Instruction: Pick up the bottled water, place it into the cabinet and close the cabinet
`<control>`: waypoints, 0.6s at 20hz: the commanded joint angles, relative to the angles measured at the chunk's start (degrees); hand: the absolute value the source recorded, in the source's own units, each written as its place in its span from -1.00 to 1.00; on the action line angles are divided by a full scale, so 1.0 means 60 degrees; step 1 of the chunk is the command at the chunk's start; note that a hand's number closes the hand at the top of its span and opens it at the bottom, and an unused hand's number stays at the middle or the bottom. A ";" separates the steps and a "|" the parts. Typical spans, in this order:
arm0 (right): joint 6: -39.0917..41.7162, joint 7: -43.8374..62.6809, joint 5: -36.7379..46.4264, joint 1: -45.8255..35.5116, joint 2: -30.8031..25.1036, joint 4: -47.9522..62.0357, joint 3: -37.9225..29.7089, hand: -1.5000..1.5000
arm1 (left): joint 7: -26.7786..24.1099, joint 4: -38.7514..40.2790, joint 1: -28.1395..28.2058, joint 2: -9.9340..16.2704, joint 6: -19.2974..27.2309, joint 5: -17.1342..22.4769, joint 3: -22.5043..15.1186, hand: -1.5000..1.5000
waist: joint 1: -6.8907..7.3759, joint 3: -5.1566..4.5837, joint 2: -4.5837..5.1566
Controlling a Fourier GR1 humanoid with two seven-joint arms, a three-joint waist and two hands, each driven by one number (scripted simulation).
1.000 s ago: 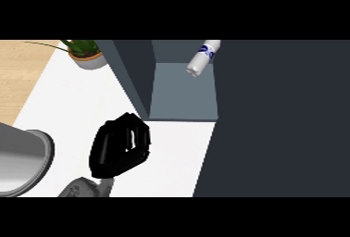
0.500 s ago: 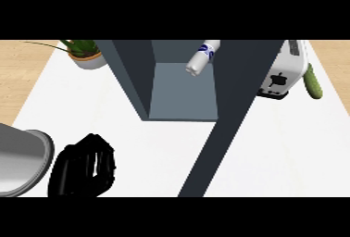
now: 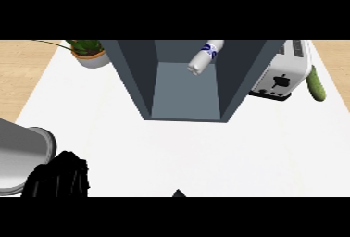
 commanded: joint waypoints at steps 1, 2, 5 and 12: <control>-0.1108 0.0289 0.0403 -0.1842 0.1449 0.1632 0.0220 1.00 | -0.0305 0.0137 0.0399 0.0353 -0.0635 0.0288 0.0630 1.00 | -0.0020 -0.0003 0.0020; -0.1220 0.0226 0.0224 -0.2135 0.1444 0.1935 -0.0189 1.00 | 0.0000 -0.0423 0.0561 0.0531 -0.0629 0.0456 0.0595 1.00 | 0.0132 -0.0005 0.0032; -0.1830 0.0499 -0.0202 -0.2696 0.1444 0.2413 -0.0758 1.00 | -0.0372 -0.0214 0.0942 0.0470 -0.0889 0.0231 0.0436 1.00 | 0.0245 -0.0014 0.0056; -0.2024 -0.0570 -0.2567 -0.4106 0.1500 0.5010 -0.3058 1.00 | -0.0259 -0.0449 0.1293 0.1139 -0.1776 0.0943 0.1500 1.00 | 0.0182 0.0028 0.0123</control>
